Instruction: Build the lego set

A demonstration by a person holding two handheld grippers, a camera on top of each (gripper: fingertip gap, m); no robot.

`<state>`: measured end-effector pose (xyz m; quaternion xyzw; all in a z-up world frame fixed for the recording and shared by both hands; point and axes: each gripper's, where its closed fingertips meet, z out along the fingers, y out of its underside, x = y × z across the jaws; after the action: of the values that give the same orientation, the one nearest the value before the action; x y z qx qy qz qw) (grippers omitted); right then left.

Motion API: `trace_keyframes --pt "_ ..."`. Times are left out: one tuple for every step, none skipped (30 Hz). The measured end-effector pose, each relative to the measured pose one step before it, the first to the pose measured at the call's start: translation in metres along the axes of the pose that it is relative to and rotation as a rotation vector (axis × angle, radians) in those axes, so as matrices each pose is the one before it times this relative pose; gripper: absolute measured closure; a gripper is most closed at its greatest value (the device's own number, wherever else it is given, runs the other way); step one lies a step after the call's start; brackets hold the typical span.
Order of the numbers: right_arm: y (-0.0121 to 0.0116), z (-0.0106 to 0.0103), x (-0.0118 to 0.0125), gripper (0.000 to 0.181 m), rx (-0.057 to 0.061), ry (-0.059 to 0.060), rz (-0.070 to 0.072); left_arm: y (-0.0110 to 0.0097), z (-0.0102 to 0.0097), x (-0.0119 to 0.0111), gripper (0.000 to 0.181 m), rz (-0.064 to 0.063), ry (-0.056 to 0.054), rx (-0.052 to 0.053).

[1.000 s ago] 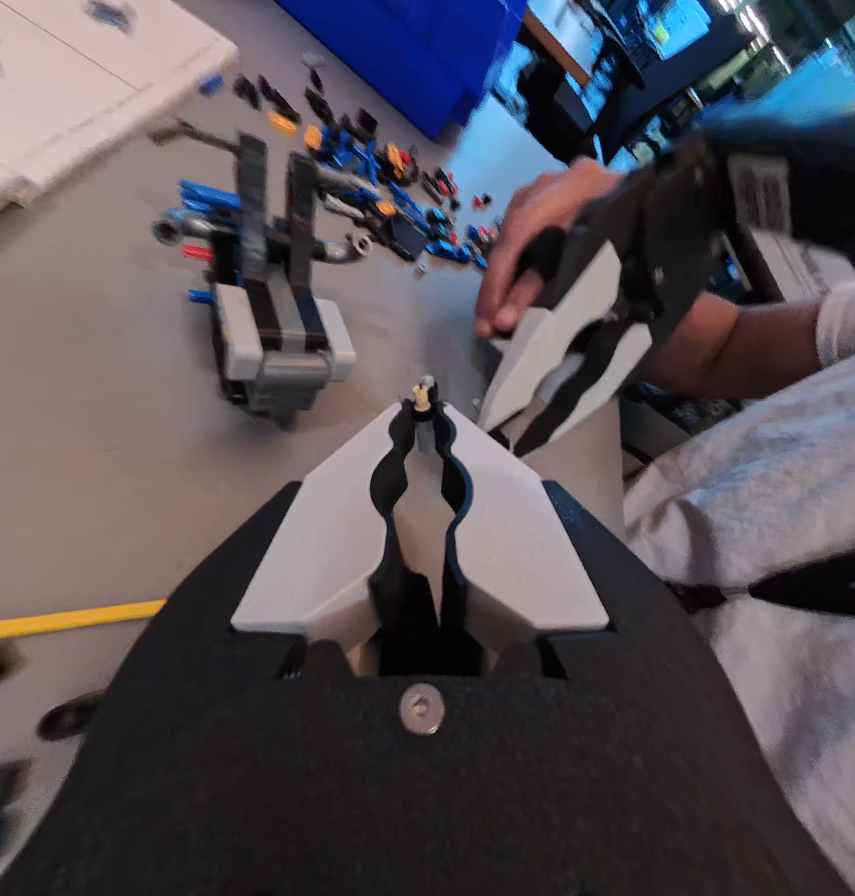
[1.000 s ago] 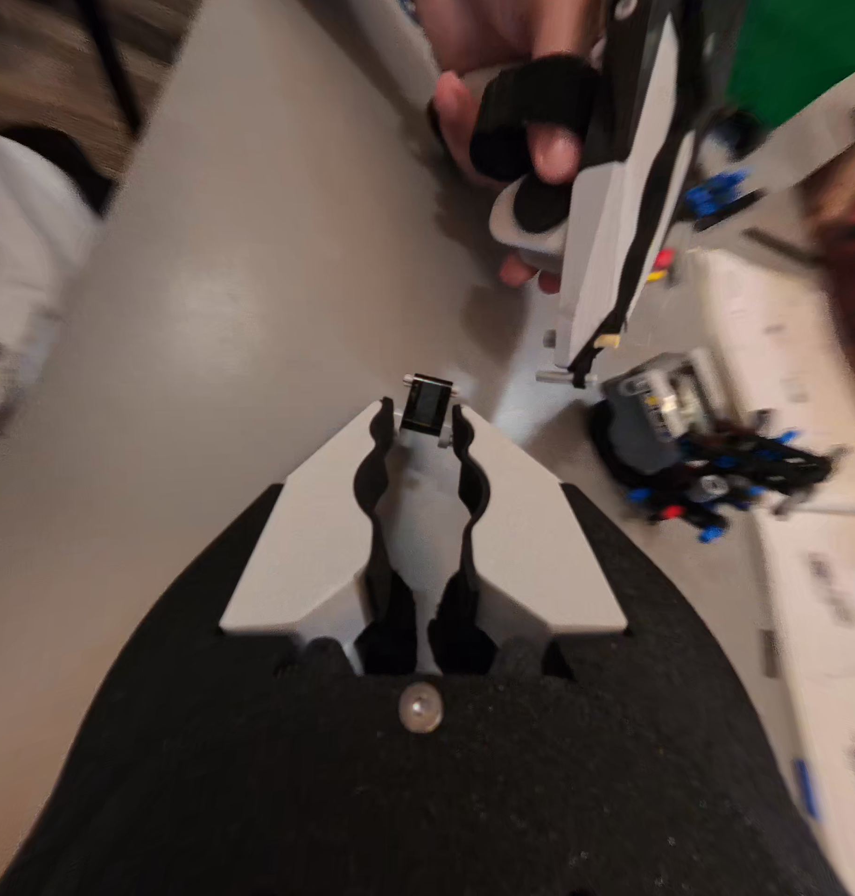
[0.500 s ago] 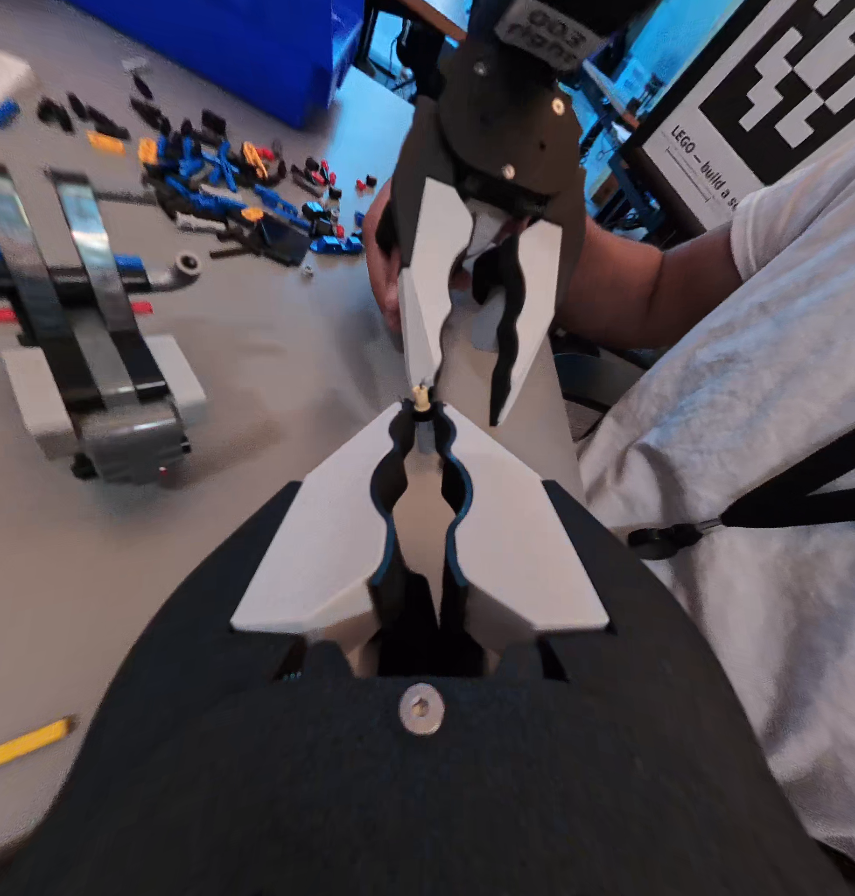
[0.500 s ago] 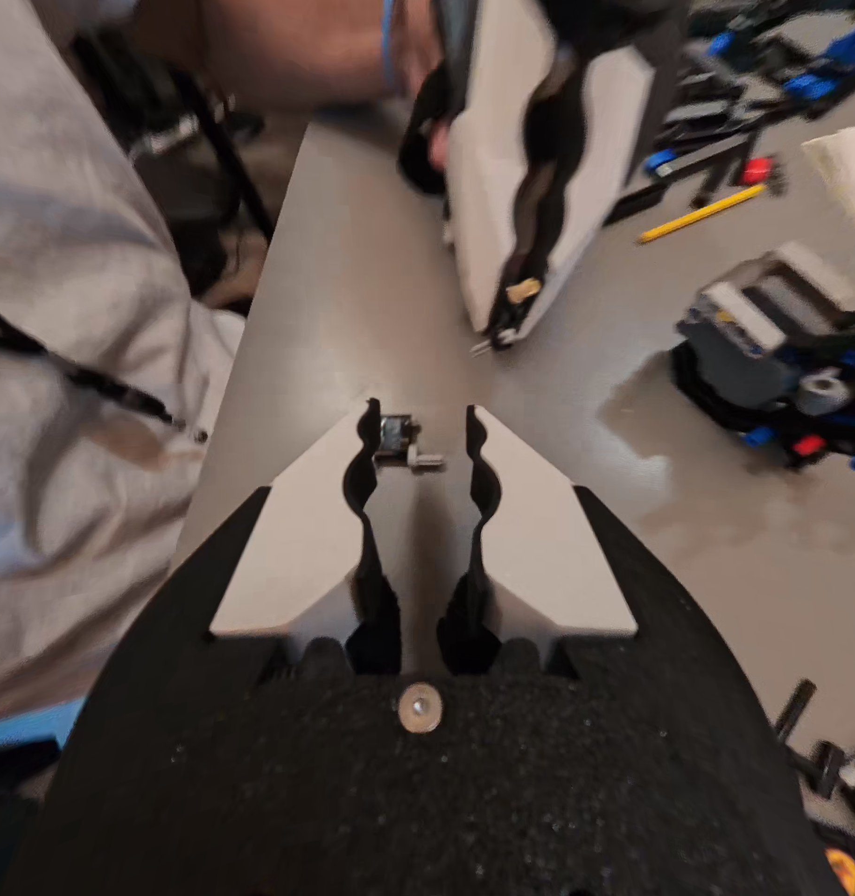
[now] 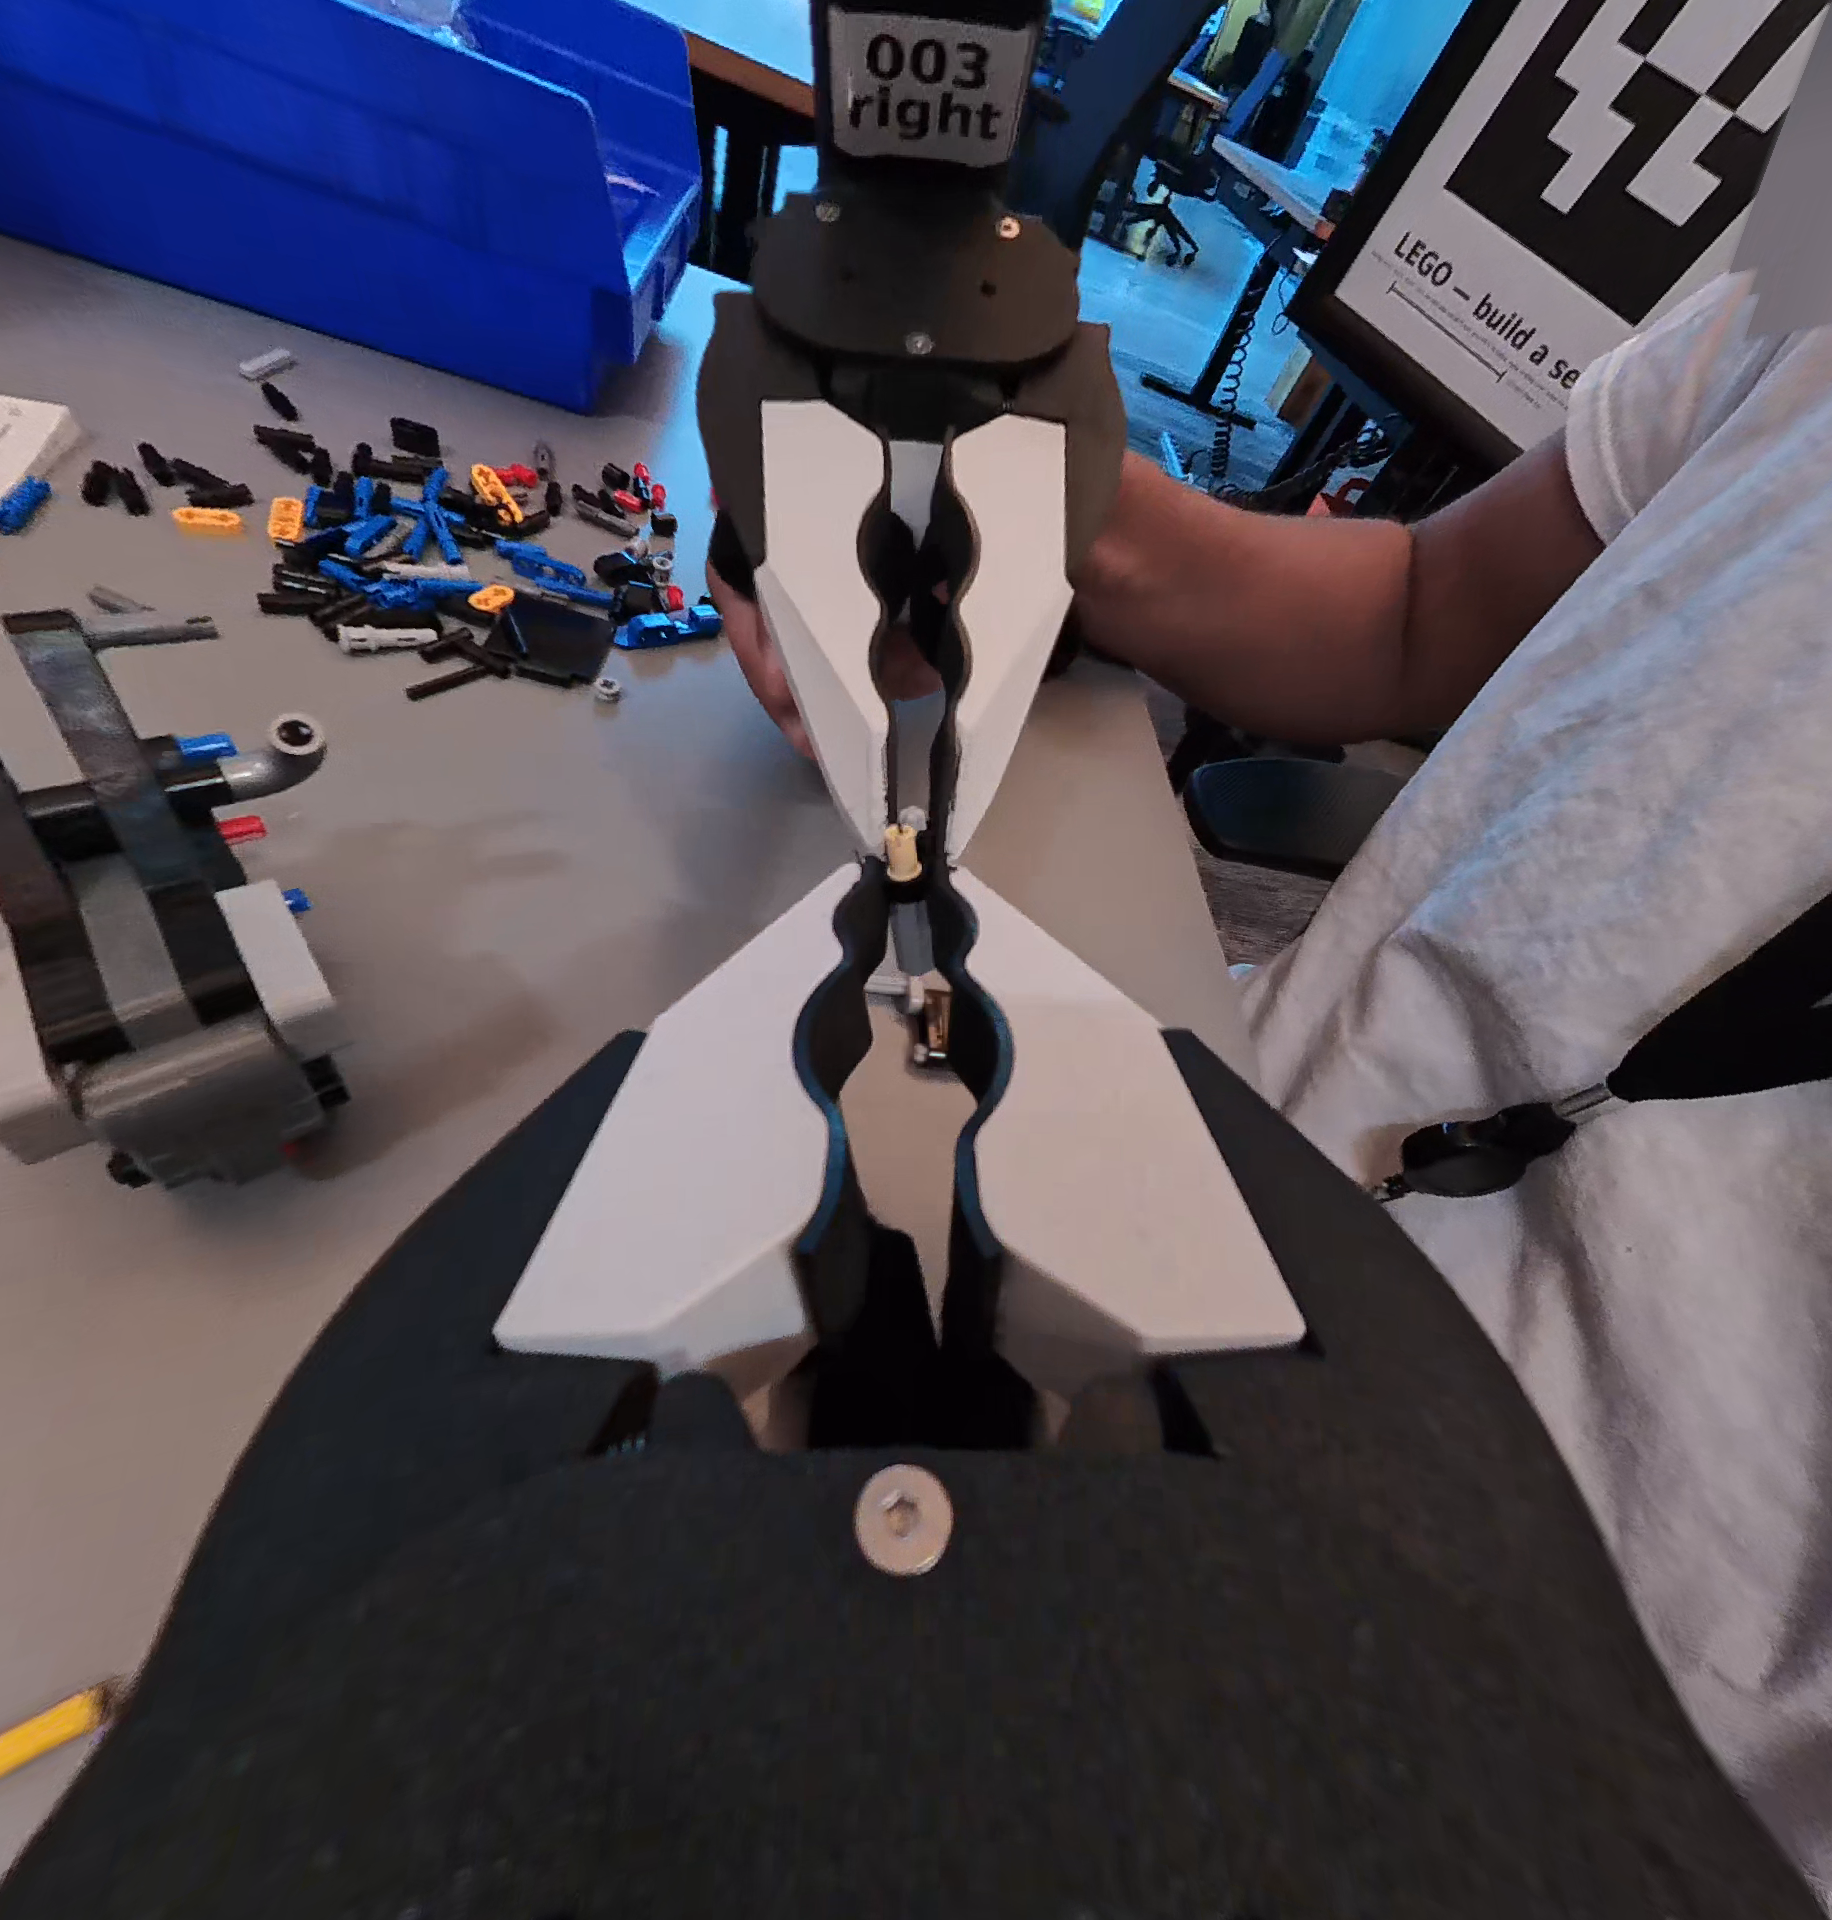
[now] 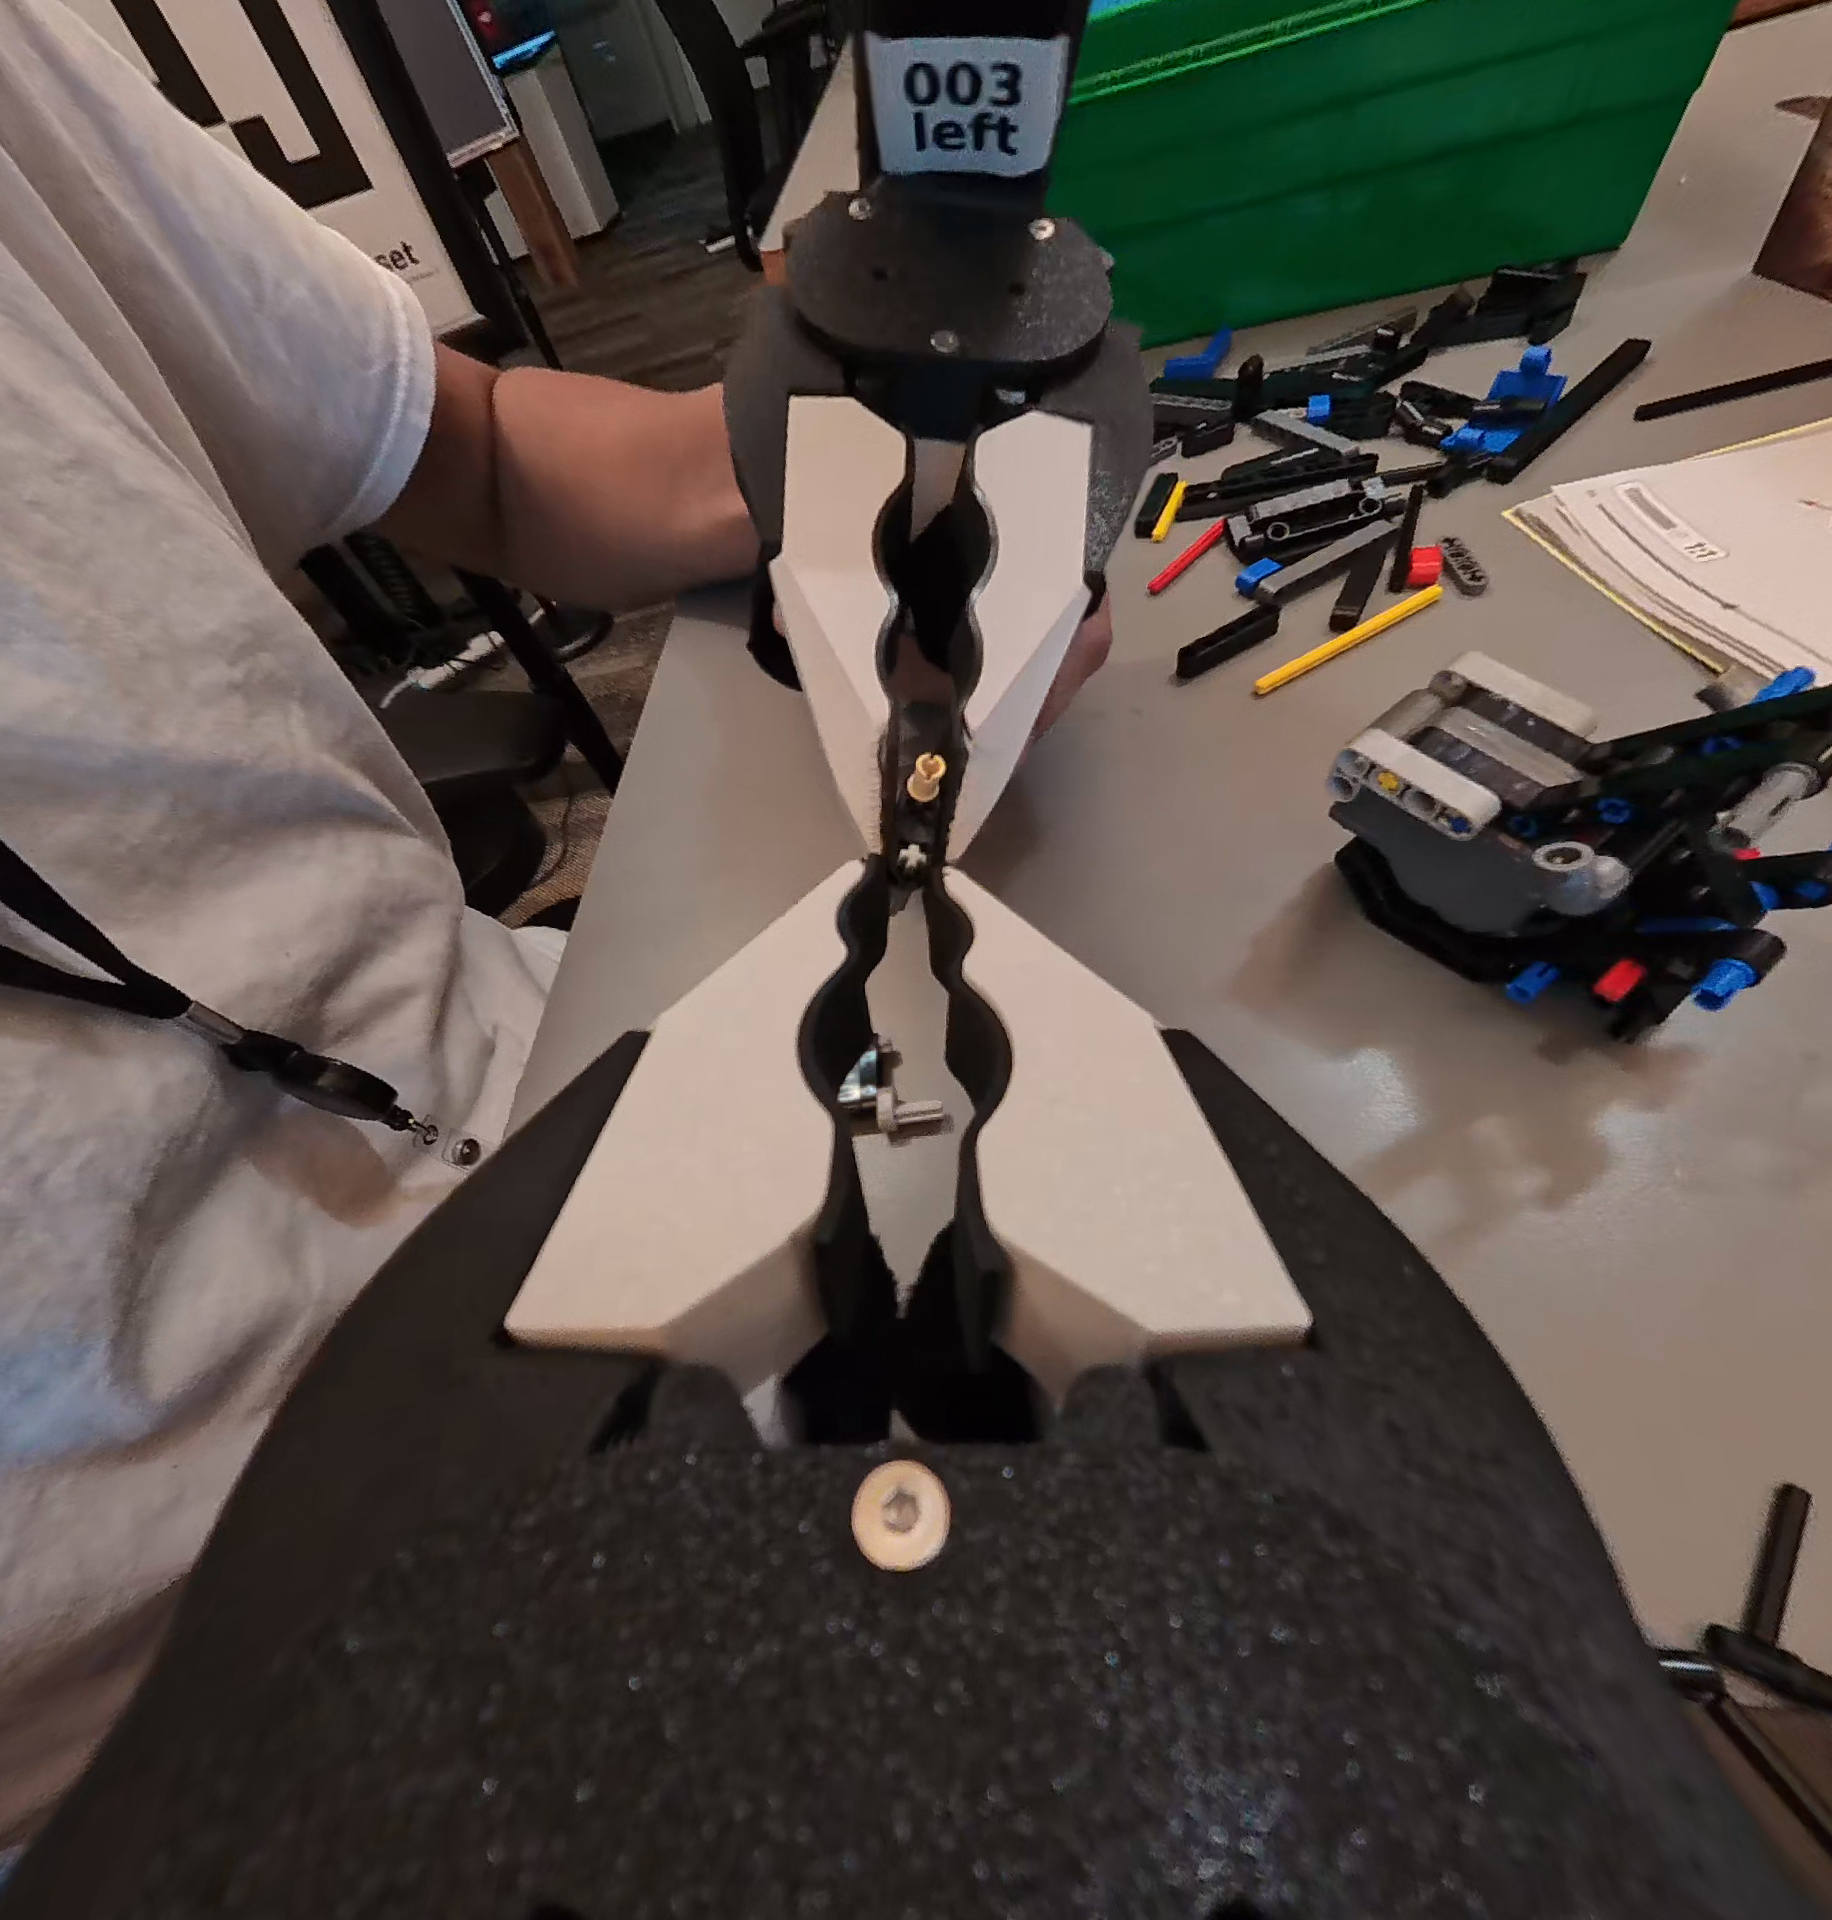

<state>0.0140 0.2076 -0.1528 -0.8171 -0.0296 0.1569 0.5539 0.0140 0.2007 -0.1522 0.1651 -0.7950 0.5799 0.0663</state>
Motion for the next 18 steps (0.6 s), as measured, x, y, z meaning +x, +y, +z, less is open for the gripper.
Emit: trace_keyframes --pt "-0.00004 -0.00042 0.00000 0.175 0.0036 -0.0091 0.0129 -0.00075 0.00015 -0.00036 0.175 0.0102 -0.0130 0.0044" --pt "0.00043 -0.00022 -0.00033 0.175 0.0004 -0.0100 0.0103 -0.00031 0.00029 0.00017 0.175 0.0090 -0.0088 0.0005" --pt "0.00028 -0.00007 -0.00101 0.175 0.0003 -0.0102 0.0066 -0.00032 0.00002 0.00064 0.175 0.0099 -0.0039 0.0008" --pt "0.00189 0.00033 -0.00074 0.175 -0.0122 -0.0084 0.0061 -0.00102 -0.00022 0.00075 0.175 0.0049 -0.0018 0.0081" --pt "0.00262 0.00063 -0.00017 0.175 -0.0149 -0.0050 0.0053 -0.00075 -0.00026 0.00032 0.174 -0.0037 -0.0008 0.0067" --pt "0.00100 0.00064 0.00009 0.175 -0.0035 -0.0012 0.0036 0.00063 -0.00036 -0.00026 0.173 -0.0084 -0.0004 -0.0036" --pt "-0.00082 0.00045 -0.00066 0.175 0.0077 -0.0051 0.0040 0.00088 -0.00041 0.00008 0.175 -0.0084 0.0019 -0.0056" --pt "-0.00044 0.00049 -0.00151 0.175 0.0028 -0.0089 0.0053 -0.00041 -0.00066 0.00132 0.175 -0.0028 0.0066 0.0032" --pt "-0.00026 0.00056 -0.00008 0.175 0.0003 0.0022 0.0016 0.00048 -0.00053 -0.00042 0.175 -0.0011 -0.0077 -0.0010" --pt "0.00033 0.00058 0.00399 0.175 -0.0022 0.0304 -0.0013 0.00186 -0.00050 -0.00352 0.175 -0.0028 -0.0312 -0.0102" --pt "0.00106 0.00114 0.00285 0.171 -0.0069 0.0248 0.0003 0.00281 -0.00074 -0.00244 0.175 -0.0136 -0.0259 -0.0160" --pt "0.00147 0.00118 0.00000 0.167 -0.0089 0.0083 0.0083 0.00272 -0.00168 -0.00039 0.176 -0.0283 -0.0141 -0.0136" --pt "0.00230 -0.00023 0.00029 0.163 -0.0152 0.0171 0.0155 0.00468 -0.00319 -0.00136 0.176 -0.0427 -0.0214 -0.0215" --pt "0.00514 -0.00145 0.00019 0.159 -0.0314 0.0269 0.0149 0.00650 -0.00461 -0.00402 0.175 -0.0589 -0.0358 -0.0255" --pt "0.00851 -0.00164 -0.00155 0.155 -0.0494 0.0283 0.0073 0.00598 -0.00600 -0.00567 0.175 -0.0747 -0.0404 -0.0117" --pt "0.00962 -0.00155 -0.00128 0.154 -0.0543 0.0442 -0.0092 0.00581 -0.00612 -0.00403 0.175 -0.0837 -0.0201 -0.0037" --pt "0.00832 -0.00101 -0.00190 0.154 -0.0423 0.0519 -0.0248 0.00657 -0.00543 -0.00207 0.175 -0.0867 -0.0020 -0.0092" --pt "0.00619 -0.00019 -0.00323 0.154 -0.0267 0.0471 -0.0282 0.00555 -0.00423 -0.00078 0.175 -0.0738 0.0071 -0.0053"
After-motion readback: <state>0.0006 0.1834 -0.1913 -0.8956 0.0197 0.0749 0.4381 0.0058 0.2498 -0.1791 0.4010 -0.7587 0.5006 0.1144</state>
